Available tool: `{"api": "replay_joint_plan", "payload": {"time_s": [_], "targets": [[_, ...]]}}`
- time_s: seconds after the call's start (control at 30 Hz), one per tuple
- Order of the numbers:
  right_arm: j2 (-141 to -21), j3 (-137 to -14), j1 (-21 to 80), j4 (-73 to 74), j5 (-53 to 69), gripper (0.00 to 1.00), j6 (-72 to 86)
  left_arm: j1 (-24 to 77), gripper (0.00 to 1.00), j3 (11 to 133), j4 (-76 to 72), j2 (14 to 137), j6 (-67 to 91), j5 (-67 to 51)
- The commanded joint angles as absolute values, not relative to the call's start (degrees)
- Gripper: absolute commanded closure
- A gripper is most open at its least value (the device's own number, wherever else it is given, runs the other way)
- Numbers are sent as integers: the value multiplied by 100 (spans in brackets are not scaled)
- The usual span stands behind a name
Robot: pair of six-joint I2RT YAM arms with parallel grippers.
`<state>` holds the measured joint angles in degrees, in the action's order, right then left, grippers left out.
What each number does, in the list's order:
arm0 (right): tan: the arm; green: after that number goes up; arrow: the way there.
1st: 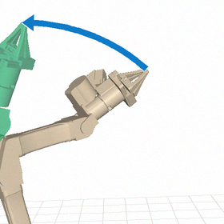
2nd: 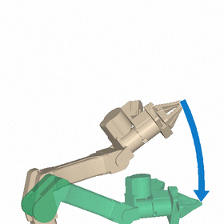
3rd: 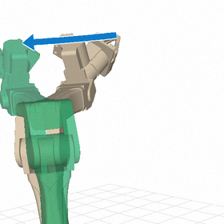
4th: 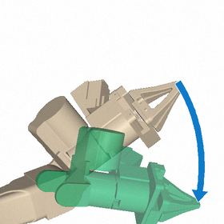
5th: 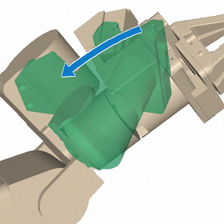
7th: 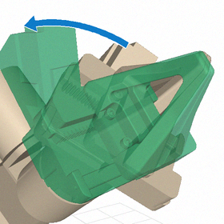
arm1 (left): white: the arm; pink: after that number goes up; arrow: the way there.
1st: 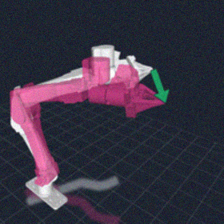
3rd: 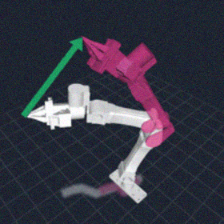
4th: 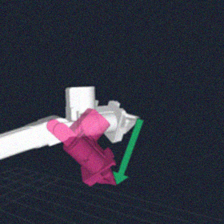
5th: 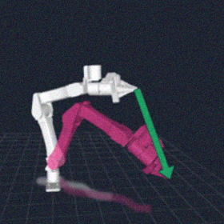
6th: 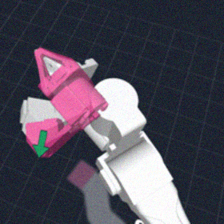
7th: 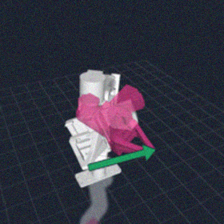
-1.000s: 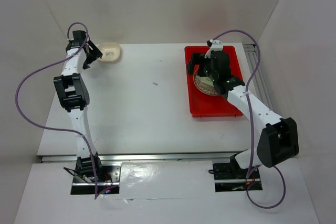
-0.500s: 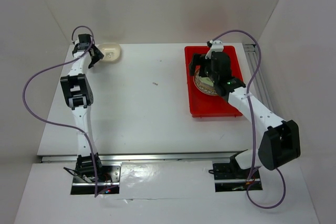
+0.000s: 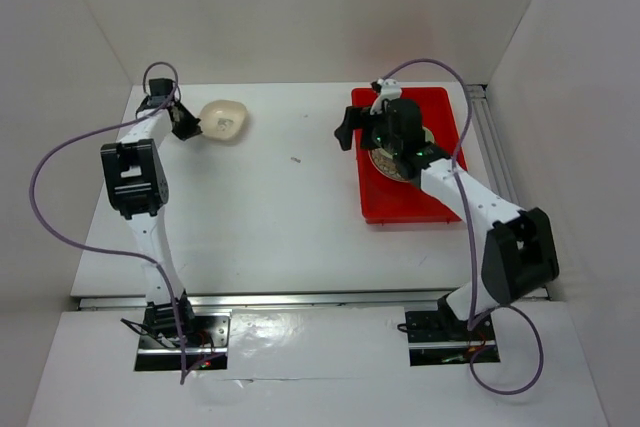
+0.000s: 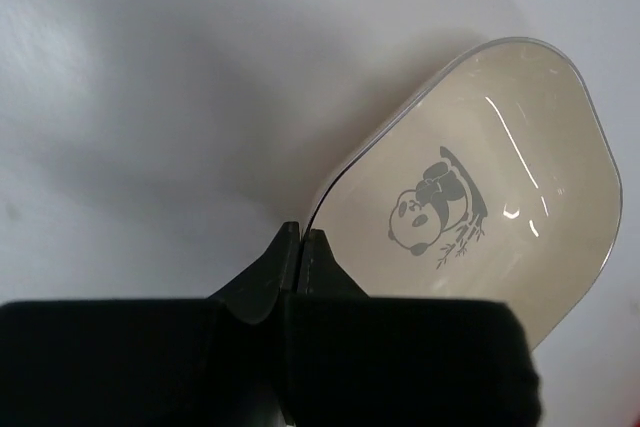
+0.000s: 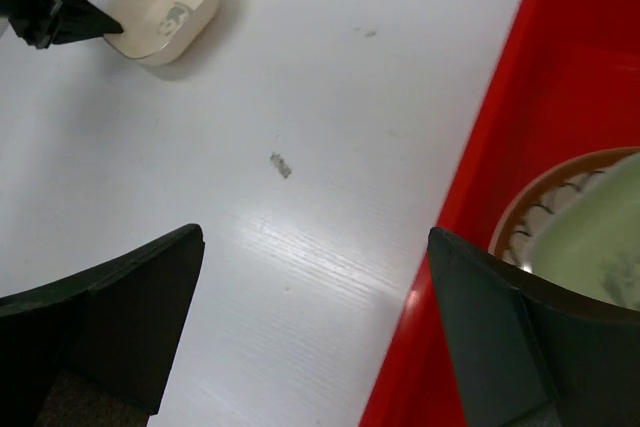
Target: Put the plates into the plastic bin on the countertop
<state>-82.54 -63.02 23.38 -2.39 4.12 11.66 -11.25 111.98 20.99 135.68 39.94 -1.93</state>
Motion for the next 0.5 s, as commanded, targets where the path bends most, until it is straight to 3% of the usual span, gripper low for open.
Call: {"api": "replay_joint_plan", "payload": {"time_s": [0.0, 0.13, 0.47], "targets": [[-8866, -6688, 2539, -843, 1291, 0, 1485, -723, 100, 10128, 1258, 12386, 4140, -1310], [-9632, -7705, 2715, -362, 1380, 0, 1485, -1, 100, 9291, 1020, 11585, 3735, -1451], [-10011, -7937, 2821, -431, 494, 0, 1898, 1063, 100, 8122, 827, 10181, 3691, -405]]}}
